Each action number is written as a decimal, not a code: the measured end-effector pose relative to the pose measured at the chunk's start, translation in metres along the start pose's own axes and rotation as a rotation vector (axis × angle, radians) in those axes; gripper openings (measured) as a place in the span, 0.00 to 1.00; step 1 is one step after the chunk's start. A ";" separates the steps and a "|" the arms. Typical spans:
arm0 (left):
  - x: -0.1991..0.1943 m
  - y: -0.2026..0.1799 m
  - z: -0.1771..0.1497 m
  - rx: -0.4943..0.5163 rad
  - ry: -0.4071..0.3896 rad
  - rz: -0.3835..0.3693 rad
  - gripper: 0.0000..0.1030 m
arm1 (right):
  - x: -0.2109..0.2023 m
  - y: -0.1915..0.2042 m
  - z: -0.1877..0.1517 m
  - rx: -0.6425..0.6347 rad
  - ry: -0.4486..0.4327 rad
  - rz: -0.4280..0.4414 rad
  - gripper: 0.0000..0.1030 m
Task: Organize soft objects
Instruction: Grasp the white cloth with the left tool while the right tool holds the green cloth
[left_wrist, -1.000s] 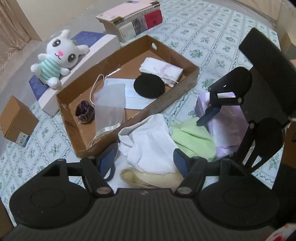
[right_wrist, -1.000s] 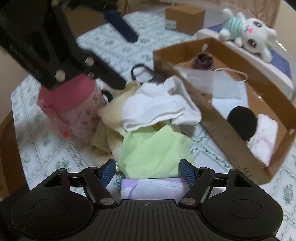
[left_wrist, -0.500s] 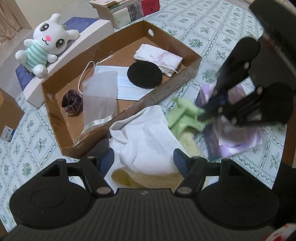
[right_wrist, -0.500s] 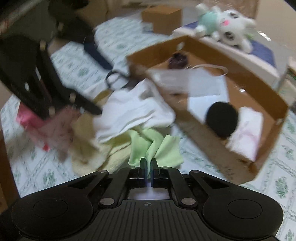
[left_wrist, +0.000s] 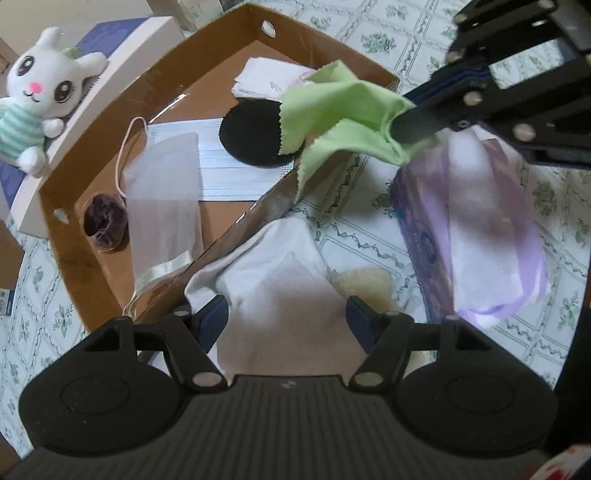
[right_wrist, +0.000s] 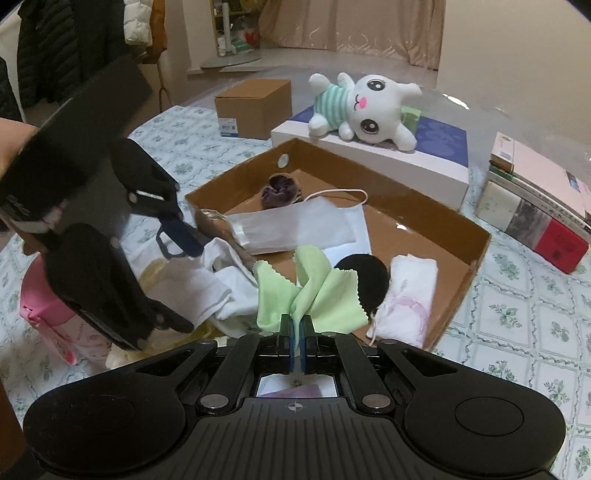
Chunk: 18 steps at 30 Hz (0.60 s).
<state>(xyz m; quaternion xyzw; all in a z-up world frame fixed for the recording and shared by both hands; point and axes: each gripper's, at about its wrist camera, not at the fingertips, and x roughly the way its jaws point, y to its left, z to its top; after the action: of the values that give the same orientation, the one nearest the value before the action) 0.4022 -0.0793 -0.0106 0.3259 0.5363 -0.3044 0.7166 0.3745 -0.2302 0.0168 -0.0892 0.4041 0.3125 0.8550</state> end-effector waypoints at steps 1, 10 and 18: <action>0.004 0.000 0.003 0.003 0.008 0.004 0.65 | 0.000 -0.001 -0.002 0.003 0.000 -0.001 0.02; 0.031 0.014 0.016 -0.016 0.071 0.000 0.32 | 0.010 -0.012 -0.015 0.038 0.018 0.004 0.02; 0.001 0.024 0.003 -0.105 -0.001 -0.010 0.10 | -0.001 -0.011 -0.015 0.063 -0.002 -0.006 0.02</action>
<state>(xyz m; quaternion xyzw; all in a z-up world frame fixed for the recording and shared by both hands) 0.4231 -0.0667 -0.0078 0.2851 0.5529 -0.2798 0.7313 0.3716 -0.2457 0.0065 -0.0633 0.4124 0.2973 0.8588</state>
